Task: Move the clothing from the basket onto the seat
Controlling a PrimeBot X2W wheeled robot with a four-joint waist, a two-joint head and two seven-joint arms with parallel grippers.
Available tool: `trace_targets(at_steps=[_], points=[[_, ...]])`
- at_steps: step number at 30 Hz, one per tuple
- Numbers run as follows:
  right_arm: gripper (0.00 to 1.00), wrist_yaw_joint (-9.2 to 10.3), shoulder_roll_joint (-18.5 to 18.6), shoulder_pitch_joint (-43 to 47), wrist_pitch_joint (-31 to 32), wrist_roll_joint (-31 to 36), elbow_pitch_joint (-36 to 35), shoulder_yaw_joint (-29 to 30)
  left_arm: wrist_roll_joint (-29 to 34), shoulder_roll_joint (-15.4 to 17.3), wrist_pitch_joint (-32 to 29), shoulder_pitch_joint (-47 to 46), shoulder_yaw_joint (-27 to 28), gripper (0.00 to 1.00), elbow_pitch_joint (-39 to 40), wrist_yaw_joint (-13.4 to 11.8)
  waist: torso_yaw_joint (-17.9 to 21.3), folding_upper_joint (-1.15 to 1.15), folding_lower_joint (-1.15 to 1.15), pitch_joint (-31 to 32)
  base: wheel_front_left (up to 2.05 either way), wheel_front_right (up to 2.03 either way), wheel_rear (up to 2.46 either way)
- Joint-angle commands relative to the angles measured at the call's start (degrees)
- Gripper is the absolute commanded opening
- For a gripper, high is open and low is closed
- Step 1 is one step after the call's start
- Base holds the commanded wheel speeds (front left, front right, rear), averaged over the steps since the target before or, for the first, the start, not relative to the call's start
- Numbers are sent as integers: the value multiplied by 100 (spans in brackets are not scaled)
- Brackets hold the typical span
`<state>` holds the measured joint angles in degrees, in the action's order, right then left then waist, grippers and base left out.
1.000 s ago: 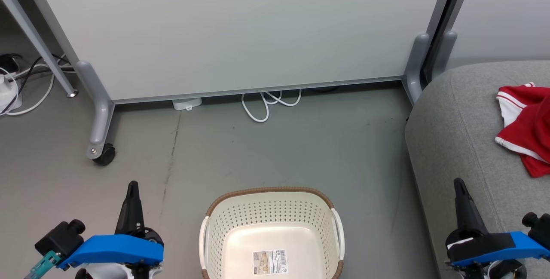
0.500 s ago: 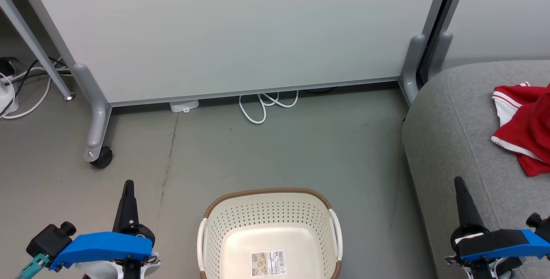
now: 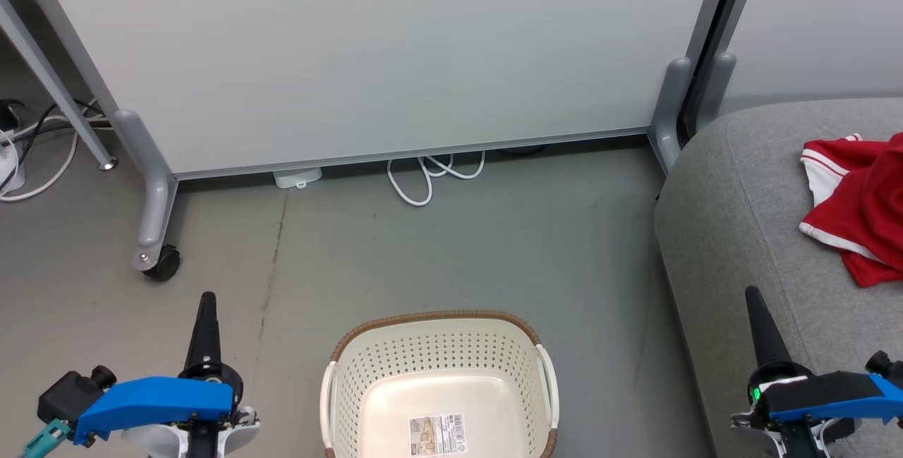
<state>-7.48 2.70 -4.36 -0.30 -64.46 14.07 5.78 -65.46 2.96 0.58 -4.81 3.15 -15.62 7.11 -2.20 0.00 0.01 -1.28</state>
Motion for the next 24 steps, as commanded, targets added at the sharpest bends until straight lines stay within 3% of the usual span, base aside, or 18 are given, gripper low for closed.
trace_targets(at_steps=[1, 24], points=[[0, -2, 24, -120, 32, -161, -52, 12, -132, 24, -38, -116, 47, 0, 71, 37, 5, 0, -1, 2, 0, 0, 0], [0, -2, 26, -163, 335, -1350, -34, 46, -1301, 20, -344, -150, 173, 0, 119, 49, 89, 0, -1, 45, 0, 0, 0]])
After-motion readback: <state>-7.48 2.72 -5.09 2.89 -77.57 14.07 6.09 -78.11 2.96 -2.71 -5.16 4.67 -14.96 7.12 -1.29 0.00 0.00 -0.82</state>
